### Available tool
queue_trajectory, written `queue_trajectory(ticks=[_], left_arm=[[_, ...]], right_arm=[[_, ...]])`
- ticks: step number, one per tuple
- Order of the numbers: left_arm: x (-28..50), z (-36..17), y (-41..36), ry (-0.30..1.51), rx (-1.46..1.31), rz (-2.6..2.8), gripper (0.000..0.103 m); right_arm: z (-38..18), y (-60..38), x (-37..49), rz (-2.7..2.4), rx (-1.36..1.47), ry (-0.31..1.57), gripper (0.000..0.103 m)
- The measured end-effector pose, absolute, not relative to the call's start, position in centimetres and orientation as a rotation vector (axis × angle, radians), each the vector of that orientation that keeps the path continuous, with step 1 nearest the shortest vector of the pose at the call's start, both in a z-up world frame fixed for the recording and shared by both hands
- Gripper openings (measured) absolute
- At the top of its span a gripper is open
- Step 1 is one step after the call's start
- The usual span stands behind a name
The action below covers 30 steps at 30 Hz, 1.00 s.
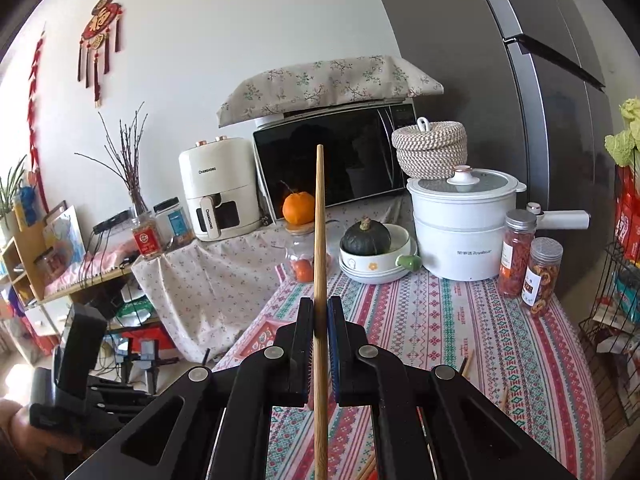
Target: Organize utensils
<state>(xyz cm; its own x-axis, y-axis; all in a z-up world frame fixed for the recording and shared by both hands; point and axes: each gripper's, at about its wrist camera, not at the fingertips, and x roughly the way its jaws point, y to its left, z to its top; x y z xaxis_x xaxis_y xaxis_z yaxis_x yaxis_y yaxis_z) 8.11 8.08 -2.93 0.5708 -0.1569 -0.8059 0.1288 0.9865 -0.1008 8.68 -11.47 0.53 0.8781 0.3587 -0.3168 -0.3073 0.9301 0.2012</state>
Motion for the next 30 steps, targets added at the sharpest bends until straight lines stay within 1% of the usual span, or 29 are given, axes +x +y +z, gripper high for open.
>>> queue_trajectory(ticks=[7,14,22,30], left_arm=[[7.9,2.8,8.9,0.736,-0.048,-0.177,0.006],[8.4,7.6,9.2,0.576,-0.081,-0.204,0.006],[10.1,9.9,8.3,0.460,-0.052,-0.228,0.005],[13.0,8.4,6.6,0.460,0.026,-0.268,0.005]], right_arm=[[1.4,-11.0,9.4,0.340,0.179,0.337,0.007],[3.5,-10.0,10.4,0.348,0.223,0.295,0.007],[4.5,-8.8,13.0,0.334,0.285,0.254,0.007],[2.9,-6.8,16.4,0.306,0.327,0.182,0.007]])
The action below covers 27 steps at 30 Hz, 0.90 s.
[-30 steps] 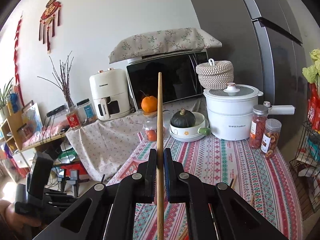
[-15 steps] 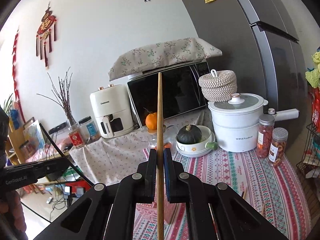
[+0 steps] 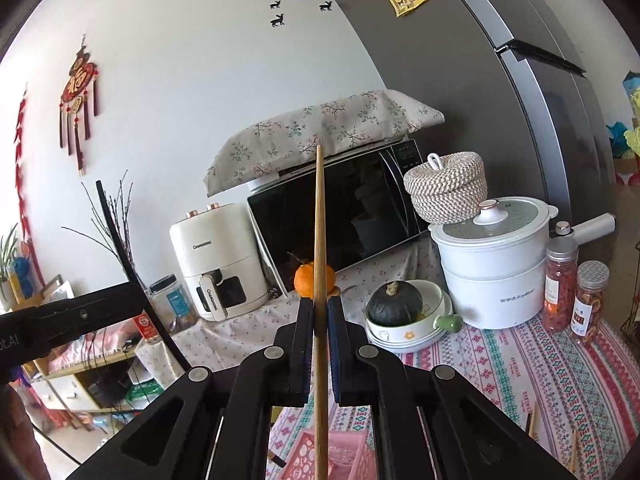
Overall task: Organize utensils
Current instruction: 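Lower the black chopstick into the pink holder while the right gripper drops its wooden chopstick in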
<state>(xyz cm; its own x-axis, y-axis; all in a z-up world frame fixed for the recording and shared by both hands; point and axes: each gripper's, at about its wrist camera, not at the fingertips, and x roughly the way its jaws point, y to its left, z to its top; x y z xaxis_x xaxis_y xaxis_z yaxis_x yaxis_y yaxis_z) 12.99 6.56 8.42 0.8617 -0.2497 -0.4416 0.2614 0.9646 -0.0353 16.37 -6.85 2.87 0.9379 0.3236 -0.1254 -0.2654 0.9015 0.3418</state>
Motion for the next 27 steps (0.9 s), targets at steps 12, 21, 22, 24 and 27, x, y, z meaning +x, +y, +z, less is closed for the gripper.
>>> queue_trajectory(ticks=[12,21,22,24,27], left_arm=[[18.6,3.0,7.0,0.652,-0.043,-0.324,0.005],[20.6,1.1,8.0,0.714,-0.132,-0.310,0.016],[20.7,1.1,8.1,0.708,-0.139,-0.303,0.023],[20.6,1.3,8.3,0.700,-0.151,-0.288,0.035],[20.3,1.6,8.9,0.696,-0.184,-0.268,0.054]], right_arm=[[-3.1,-4.9,19.9,0.247,0.341,0.214,0.007],[-5.9,-5.6,20.0,0.258,0.364,0.298,0.009],[-5.7,-5.8,19.9,0.259,0.368,0.301,0.010],[-5.2,-6.2,19.7,0.257,0.367,0.301,0.014],[-4.2,-6.9,19.0,0.256,0.357,0.295,0.024]])
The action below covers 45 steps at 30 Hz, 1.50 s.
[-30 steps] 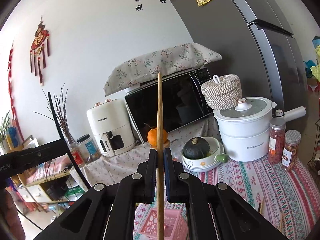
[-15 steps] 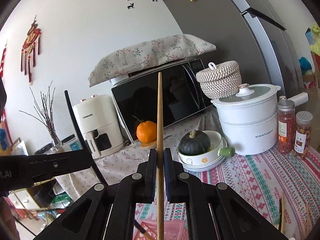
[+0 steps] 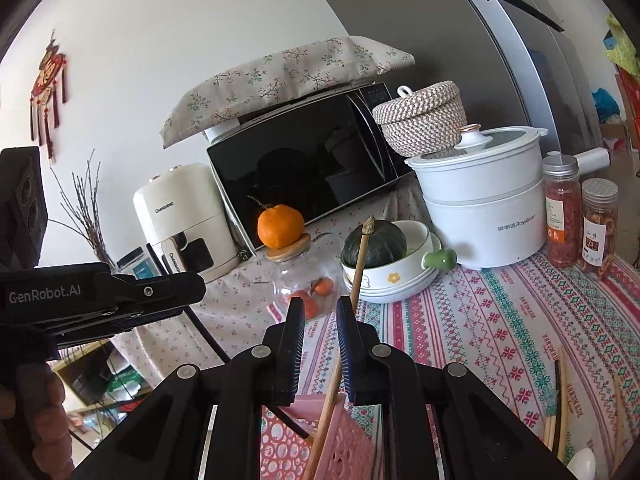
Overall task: Organize utensils
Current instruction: 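Lower the black chopstick into the pink holder while the right gripper drops its wooden chopstick in, then move the left gripper back to the utensils on the tablecloth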
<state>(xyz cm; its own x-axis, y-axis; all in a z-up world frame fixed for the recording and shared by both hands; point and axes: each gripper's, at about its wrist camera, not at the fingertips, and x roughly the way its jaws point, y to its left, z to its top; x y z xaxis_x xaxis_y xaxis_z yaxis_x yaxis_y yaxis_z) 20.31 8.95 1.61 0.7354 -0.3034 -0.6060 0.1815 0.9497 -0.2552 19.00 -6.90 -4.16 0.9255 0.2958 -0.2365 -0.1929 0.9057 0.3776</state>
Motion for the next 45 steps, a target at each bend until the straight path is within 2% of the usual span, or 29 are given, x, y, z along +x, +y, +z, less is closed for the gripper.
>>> queue_trajectory(ticks=[1,5,7,10,13,22,40,45], left_arm=[[20.2,1.7,9.2,0.699,-0.195,-0.263,0.059],[19.1,2.2,10.2,0.716,-0.234,-0.223,0.082],[18.2,2.3,10.8,0.727,-0.259,-0.194,0.086],[16.9,2.3,11.3,0.752,-0.280,-0.150,0.093],[15.3,2.2,11.2,0.764,-0.282,-0.121,0.097],[11.7,0.4,8.1,0.820,-0.205,-0.105,0.100],[10.7,-6.4,-2.8,1.037,0.088,-0.268,0.100],[11.6,-8.0,-4.8,1.084,0.112,-0.320,0.099]], right_arm=[[-3.7,-7.2,18.8,0.255,0.357,0.293,0.032],[-1.6,-9.0,17.8,0.236,0.347,0.310,0.047],[-0.4,-10.1,17.1,0.216,0.336,0.325,0.063],[1.1,-12.2,15.8,0.186,0.332,0.347,0.080],[2.1,-14.3,14.6,0.167,0.314,0.397,0.091],[0.5,-19.7,11.6,0.071,0.267,0.606,0.099],[-8.4,-26.4,11.9,-0.009,0.315,1.029,0.099],[-9.8,-28.0,12.5,-0.034,0.316,1.083,0.099]])
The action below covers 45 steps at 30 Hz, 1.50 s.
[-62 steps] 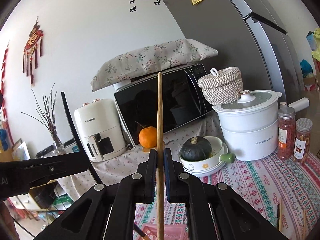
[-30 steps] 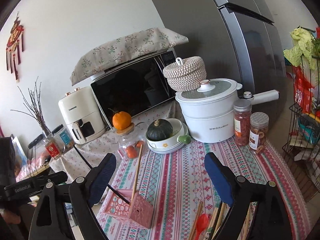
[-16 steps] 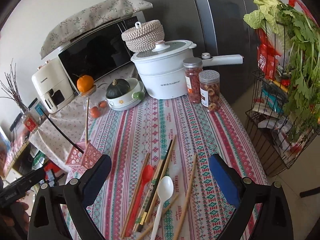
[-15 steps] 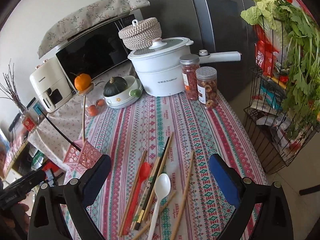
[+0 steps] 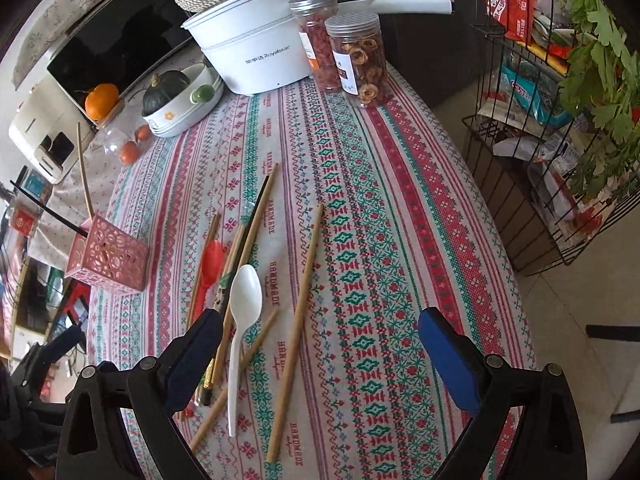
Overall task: Organize utensils
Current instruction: 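Move the left gripper back to the utensils on the tablecloth, then grasp a pair of wooden chopsticks with the left gripper while the right gripper grasps another chopstick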
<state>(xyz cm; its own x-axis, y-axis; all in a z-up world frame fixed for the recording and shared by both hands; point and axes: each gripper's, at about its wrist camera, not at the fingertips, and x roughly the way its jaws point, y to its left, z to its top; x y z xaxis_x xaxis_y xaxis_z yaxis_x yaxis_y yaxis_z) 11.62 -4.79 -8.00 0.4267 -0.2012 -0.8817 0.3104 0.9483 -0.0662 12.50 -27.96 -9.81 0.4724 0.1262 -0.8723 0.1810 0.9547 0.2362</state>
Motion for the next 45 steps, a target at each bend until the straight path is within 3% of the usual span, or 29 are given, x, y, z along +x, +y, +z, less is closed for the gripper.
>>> queue_trajectory(ticks=[3,5,11,14,40,45], left_arm=[[12.6,-9.0,-5.7,1.121,0.090,-0.346,0.079],[13.5,-9.8,-6.2,1.155,0.061,-0.368,0.052],[16.1,-11.7,-7.8,1.182,0.050,-0.349,0.022],[17.3,-12.7,-8.4,1.213,0.053,-0.337,0.012],[20.3,-14.8,-10.1,1.349,0.058,-0.357,0.012],[20.4,-14.8,-10.8,1.301,0.107,-0.316,0.012]], right_arm=[[-9.9,-28.5,13.0,-0.043,0.319,1.094,0.099],[-9.9,-28.8,13.3,-0.035,0.332,1.100,0.099],[-9.5,-28.5,14.1,0.005,0.327,1.102,0.099],[-9.4,-28.7,14.5,0.007,0.326,1.103,0.099],[-11.0,-30.3,17.2,-0.028,0.381,1.149,0.099],[-11.2,-29.9,17.6,-0.022,0.377,1.154,0.099]])
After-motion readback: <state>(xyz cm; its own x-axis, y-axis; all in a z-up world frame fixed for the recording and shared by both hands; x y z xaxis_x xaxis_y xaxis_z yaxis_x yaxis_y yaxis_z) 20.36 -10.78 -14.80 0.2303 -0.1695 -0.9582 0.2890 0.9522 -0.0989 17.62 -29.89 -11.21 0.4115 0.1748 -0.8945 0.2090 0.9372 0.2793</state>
